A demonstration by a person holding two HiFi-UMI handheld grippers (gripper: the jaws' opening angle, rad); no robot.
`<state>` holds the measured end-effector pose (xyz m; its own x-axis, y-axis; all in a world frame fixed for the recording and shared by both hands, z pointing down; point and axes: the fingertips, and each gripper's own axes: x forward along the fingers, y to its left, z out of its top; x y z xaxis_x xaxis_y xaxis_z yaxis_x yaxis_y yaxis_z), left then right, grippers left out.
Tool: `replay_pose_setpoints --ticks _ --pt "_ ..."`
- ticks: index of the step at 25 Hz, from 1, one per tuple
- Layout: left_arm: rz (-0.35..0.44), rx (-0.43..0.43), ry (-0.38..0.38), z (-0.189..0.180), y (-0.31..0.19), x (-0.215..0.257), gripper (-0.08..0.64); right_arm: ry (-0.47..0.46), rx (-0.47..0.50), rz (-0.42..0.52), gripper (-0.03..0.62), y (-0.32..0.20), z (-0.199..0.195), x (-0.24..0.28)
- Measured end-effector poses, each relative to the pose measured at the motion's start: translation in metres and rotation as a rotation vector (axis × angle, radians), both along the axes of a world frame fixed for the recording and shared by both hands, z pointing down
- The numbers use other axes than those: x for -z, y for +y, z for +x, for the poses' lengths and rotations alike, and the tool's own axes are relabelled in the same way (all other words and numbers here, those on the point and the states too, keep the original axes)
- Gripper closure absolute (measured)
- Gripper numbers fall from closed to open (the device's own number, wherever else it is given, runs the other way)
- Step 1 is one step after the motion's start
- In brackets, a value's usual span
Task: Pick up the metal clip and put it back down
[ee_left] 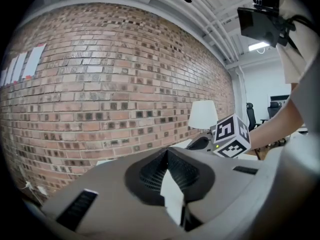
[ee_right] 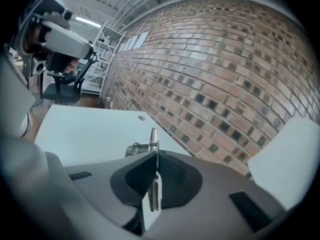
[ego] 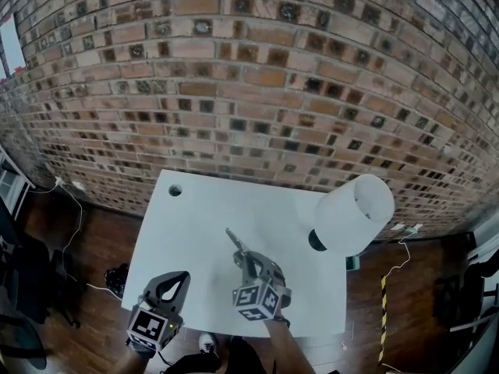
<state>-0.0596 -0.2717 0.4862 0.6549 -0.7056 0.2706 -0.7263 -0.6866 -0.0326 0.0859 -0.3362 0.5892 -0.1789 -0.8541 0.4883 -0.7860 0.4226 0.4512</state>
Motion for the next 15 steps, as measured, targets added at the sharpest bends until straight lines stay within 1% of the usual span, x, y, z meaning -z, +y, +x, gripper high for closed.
replay_pose_setpoints --ticks 3,7,11,15 --pt "0.023 -0.021 0.007 -0.005 0.006 0.009 0.569 -0.117 -0.077 0.012 0.591 0.016 0.008 0.020" --pt "0.073 -0.056 0.001 -0.013 0.015 0.013 0.569 -0.231 -0.151 0.054 0.591 0.043 0.015 0.051" --pt "0.093 -0.081 0.049 -0.012 0.027 0.020 0.569 -0.341 -0.191 0.108 0.591 0.075 0.022 0.084" --pt "0.119 -0.097 0.070 -0.008 0.036 0.035 0.569 -0.423 -0.205 0.153 0.591 0.103 0.030 0.118"
